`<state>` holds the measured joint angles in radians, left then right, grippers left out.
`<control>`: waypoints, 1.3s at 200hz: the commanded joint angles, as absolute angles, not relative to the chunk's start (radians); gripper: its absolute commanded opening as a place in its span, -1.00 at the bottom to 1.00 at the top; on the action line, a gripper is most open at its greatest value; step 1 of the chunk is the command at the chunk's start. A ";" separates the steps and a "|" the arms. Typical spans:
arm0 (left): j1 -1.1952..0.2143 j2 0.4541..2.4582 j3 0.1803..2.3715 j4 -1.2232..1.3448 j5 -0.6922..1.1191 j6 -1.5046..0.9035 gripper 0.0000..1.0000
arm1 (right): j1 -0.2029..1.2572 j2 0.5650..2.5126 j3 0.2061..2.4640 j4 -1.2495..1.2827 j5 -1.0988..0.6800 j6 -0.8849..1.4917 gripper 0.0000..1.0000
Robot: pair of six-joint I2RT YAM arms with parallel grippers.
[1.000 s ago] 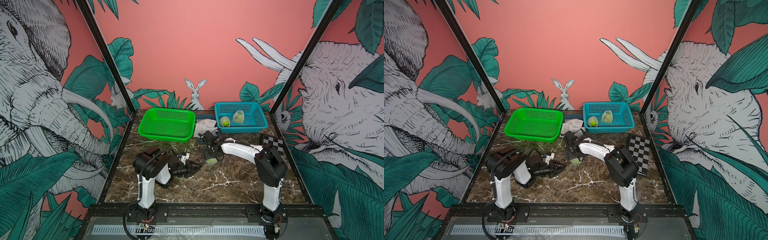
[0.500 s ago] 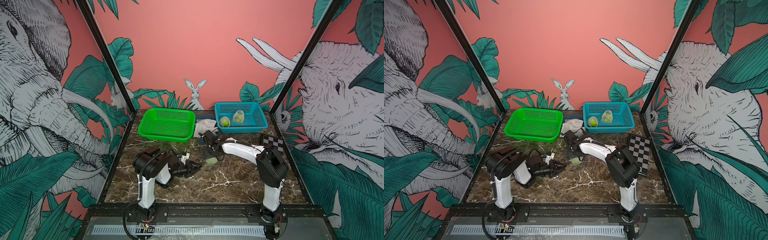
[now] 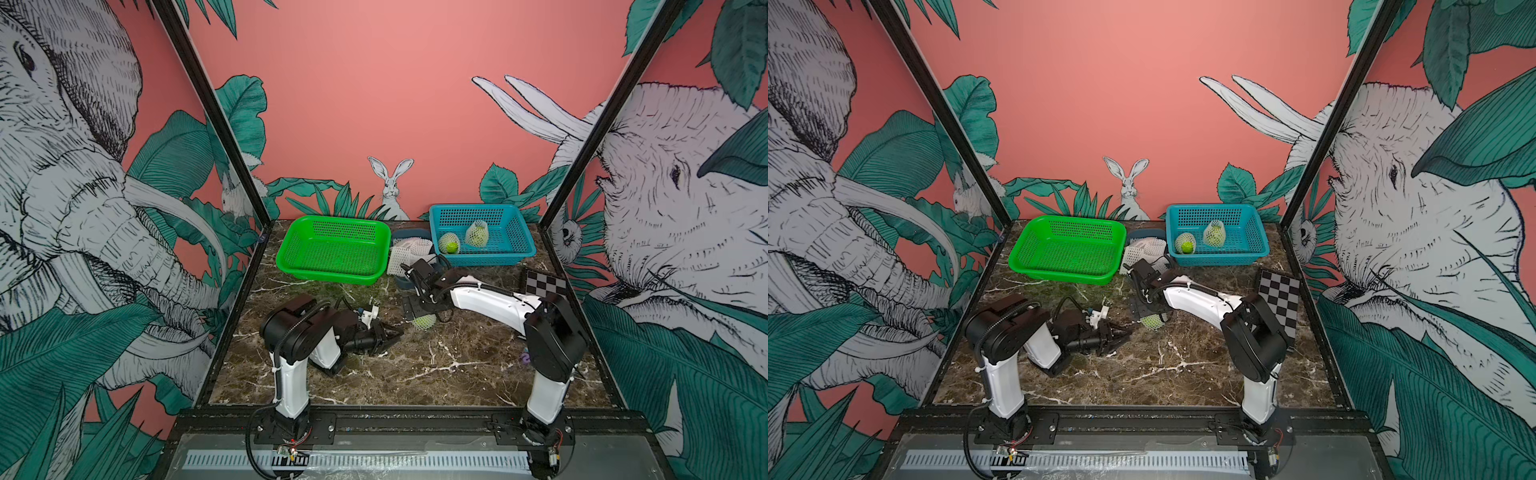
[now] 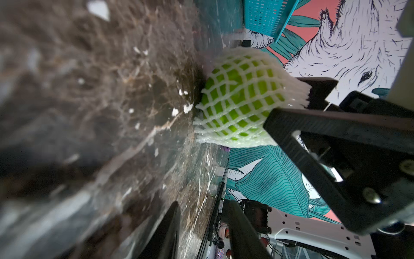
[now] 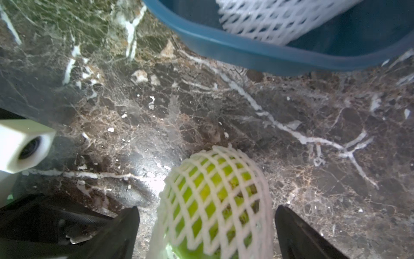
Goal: Sleeve custard apples in foam nets
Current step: Pick up the custard apple from the center of the board.
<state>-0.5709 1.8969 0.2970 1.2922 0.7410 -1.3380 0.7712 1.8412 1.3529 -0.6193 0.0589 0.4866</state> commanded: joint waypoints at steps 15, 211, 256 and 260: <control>-0.572 1.853 0.295 1.226 0.739 -1.307 -0.25 | 0.776 1.885 1.354 -0.632 0.032 0.482 0.88; -0.575 1.867 0.298 1.241 0.743 -1.312 -0.25 | 0.762 1.847 1.273 -0.523 -0.003 0.485 0.70; -0.573 1.827 0.306 1.197 0.739 -1.300 -0.25 | 0.702 1.716 1.154 -0.334 -0.138 0.549 0.70; -0.574 1.817 0.310 1.180 0.740 -1.293 -0.24 | 0.695 1.705 1.149 -0.324 -0.152 0.553 0.70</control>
<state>-0.5709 1.8767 0.2974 1.2175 0.7399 -1.3151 0.7361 1.7912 1.1851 -0.4450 -0.0662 0.5072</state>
